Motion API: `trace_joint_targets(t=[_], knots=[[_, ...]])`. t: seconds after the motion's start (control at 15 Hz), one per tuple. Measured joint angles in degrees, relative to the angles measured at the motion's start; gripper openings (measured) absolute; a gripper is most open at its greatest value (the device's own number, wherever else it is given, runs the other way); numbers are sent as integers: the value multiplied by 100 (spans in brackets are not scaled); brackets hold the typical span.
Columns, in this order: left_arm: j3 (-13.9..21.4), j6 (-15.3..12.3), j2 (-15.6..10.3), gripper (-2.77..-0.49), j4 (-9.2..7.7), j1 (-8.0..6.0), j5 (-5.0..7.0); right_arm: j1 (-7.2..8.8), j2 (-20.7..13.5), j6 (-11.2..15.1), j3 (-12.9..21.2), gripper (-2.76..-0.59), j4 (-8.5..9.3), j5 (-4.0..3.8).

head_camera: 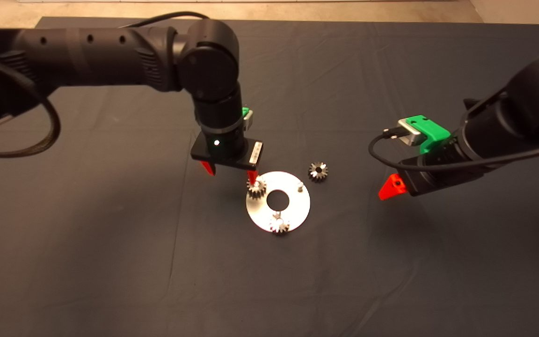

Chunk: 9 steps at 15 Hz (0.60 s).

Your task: Install three planetary gears onto the carrier pins

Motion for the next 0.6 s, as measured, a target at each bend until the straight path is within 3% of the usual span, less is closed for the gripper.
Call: trace_joint_targets(t=[0.2,0.33,0.47,0.6], knots=[[803,-310,-708,-108,-15,0,-15,-189,401,-124,-686,-90,-3,-5],[1226,-458,-1218,-102,-20,0,40,-306,687,-263,-1144,-89,-6,-9],[1558,-562,-1348,-93,-20,0,73,-364,1012,-375,-1450,-89,-7,-5],[1784,-625,-1330,-93,-43,-1,-19,-377,1279,-466,-1741,-89,-7,20]])
